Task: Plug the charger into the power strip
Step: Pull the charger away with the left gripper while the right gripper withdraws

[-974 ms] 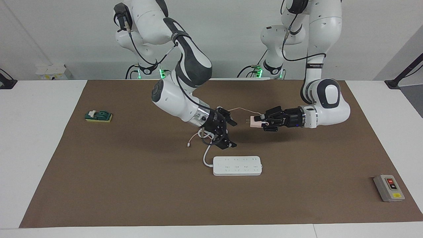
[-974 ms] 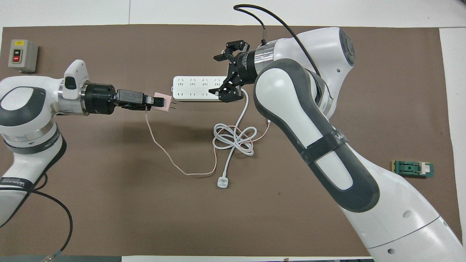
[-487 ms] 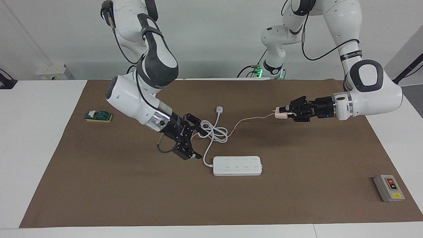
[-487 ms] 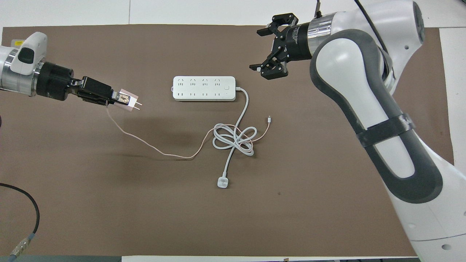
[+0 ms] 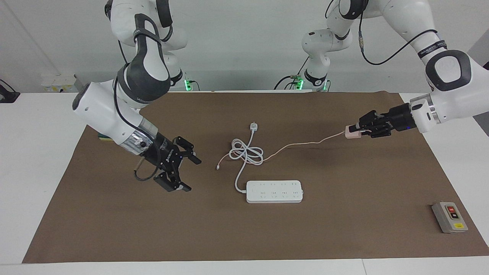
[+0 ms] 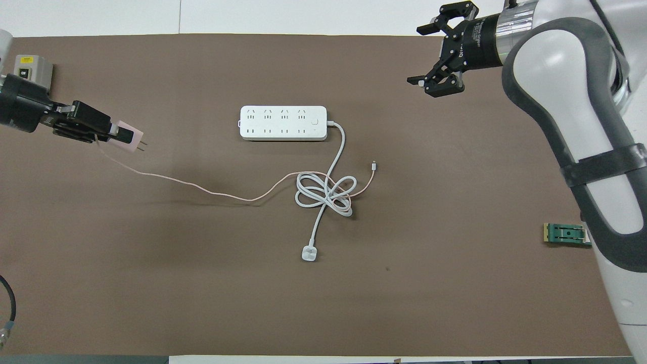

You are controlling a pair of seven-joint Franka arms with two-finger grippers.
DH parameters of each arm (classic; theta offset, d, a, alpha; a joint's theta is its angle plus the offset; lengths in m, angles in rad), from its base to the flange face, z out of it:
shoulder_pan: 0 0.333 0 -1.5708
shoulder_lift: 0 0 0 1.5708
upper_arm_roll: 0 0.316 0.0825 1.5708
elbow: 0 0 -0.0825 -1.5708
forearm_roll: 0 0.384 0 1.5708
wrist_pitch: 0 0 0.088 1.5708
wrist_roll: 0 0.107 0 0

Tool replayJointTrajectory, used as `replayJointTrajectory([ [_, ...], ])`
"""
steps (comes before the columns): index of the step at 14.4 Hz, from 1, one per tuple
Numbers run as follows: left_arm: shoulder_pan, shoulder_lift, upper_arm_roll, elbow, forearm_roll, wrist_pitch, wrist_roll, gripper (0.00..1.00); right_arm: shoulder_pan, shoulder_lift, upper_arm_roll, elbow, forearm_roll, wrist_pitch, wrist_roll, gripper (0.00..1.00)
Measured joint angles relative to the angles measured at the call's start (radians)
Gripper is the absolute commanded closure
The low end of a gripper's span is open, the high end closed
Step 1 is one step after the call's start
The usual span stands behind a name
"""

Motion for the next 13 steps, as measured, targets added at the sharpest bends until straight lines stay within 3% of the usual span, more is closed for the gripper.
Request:
replayJointTrajectory([
  [6, -0.006, 0.001, -0.005, 0.024, 0.165, 0.021, -0.058, 1.00, -0.059, -0.040, 0.000, 0.001, -0.168, -0.130, -0.296, 0.00],
  [13, -0.008, -0.012, -0.006, 0.084, 0.210, 0.112, -0.152, 1.00, -0.127, -0.085, -0.002, 0.002, -0.377, -0.310, -0.936, 0.00],
])
